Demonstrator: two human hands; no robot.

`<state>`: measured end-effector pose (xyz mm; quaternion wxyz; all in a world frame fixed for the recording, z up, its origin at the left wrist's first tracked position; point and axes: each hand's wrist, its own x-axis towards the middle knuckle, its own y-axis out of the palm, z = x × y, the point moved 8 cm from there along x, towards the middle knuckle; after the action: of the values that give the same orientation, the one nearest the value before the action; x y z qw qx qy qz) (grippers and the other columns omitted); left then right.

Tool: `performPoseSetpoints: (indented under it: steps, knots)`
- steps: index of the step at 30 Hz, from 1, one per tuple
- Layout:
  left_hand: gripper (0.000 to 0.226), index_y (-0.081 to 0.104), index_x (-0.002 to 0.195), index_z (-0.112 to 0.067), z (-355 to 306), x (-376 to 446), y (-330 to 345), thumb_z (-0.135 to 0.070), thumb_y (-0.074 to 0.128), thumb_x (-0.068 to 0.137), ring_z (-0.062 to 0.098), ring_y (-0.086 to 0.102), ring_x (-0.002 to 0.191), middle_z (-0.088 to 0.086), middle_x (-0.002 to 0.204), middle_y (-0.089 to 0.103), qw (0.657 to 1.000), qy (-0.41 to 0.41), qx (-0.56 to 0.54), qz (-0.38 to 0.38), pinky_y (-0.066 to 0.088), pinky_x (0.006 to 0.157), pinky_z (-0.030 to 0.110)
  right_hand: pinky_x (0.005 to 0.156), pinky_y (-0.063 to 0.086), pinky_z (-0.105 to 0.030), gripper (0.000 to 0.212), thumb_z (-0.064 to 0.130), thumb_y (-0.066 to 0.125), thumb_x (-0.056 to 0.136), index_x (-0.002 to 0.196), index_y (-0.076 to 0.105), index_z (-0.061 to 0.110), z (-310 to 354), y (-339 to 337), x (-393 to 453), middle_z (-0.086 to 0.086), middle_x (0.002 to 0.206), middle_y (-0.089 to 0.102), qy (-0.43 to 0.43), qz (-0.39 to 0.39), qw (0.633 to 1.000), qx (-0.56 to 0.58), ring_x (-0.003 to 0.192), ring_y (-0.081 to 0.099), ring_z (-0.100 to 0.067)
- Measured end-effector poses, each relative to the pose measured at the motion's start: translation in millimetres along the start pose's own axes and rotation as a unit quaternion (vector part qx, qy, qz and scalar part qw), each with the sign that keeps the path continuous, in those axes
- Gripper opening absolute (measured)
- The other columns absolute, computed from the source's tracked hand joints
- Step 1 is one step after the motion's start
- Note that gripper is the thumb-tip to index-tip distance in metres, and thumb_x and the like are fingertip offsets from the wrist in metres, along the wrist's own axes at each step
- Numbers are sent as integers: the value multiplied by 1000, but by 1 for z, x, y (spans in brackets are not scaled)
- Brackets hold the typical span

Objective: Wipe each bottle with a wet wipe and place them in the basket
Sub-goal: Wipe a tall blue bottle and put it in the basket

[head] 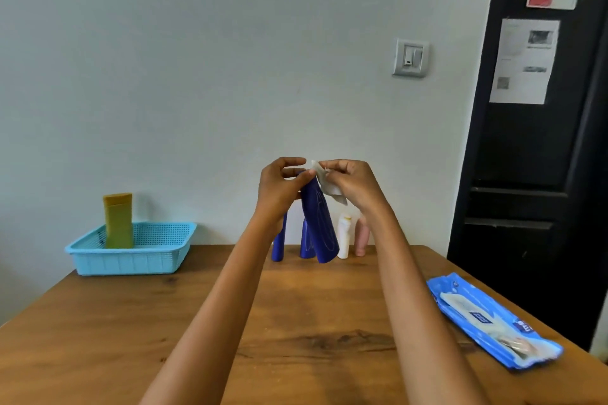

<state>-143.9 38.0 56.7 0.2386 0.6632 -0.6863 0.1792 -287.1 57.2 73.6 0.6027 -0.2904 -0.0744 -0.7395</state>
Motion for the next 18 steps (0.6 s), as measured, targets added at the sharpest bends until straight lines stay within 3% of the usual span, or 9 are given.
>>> performPoseSetpoints:
  steps: [5,10,11,13,15,18]
  knots:
    - [25,58,110,-15,13,5,-5,-14,65,87,11,66,81,7,96,67,999,-19,-38,-20,51,56,12,52,44,-8,23,20,54,94,109,68,11,-8,-11,3,-7,106,68,-15,-27,999,33,99,65,-24]
    - [28,57,113,-15,21,9,-19,-14,65,87,14,68,84,8,99,68,998,-28,-39,-43,56,63,16,85,55,-32,15,19,62,90,101,72,20,-10,-4,2,7,97,71,-49,-56,997,-4,97,65,-13]
    - [29,57,115,-14,23,9,-21,-13,65,87,16,68,85,9,100,68,998,-31,-39,-48,56,64,17,84,55,-26,13,18,63,89,99,71,20,-10,0,1,11,92,69,-52,-59,997,-14,93,64,-10]
    - [34,57,118,-11,25,10,-25,-13,66,86,19,68,88,11,102,68,997,-36,-40,-61,58,69,22,67,48,-5,19,19,66,87,106,66,20,-7,10,-2,14,88,63,-64,-67,995,-46,85,60,-5]
    - [37,57,120,-10,26,11,-30,-13,67,85,21,69,89,11,103,69,995,-41,-48,-73,58,72,26,59,42,0,30,22,66,86,115,60,23,-6,21,-8,11,92,61,-77,-73,992,-62,82,57,-2]
    - [36,57,119,-8,24,11,-38,-12,68,84,18,69,84,12,101,68,993,-40,-65,-94,57,65,21,65,43,-2,21,22,67,86,107,68,19,-3,40,-12,8,96,65,-118,-48,987,-98,87,61,-5]
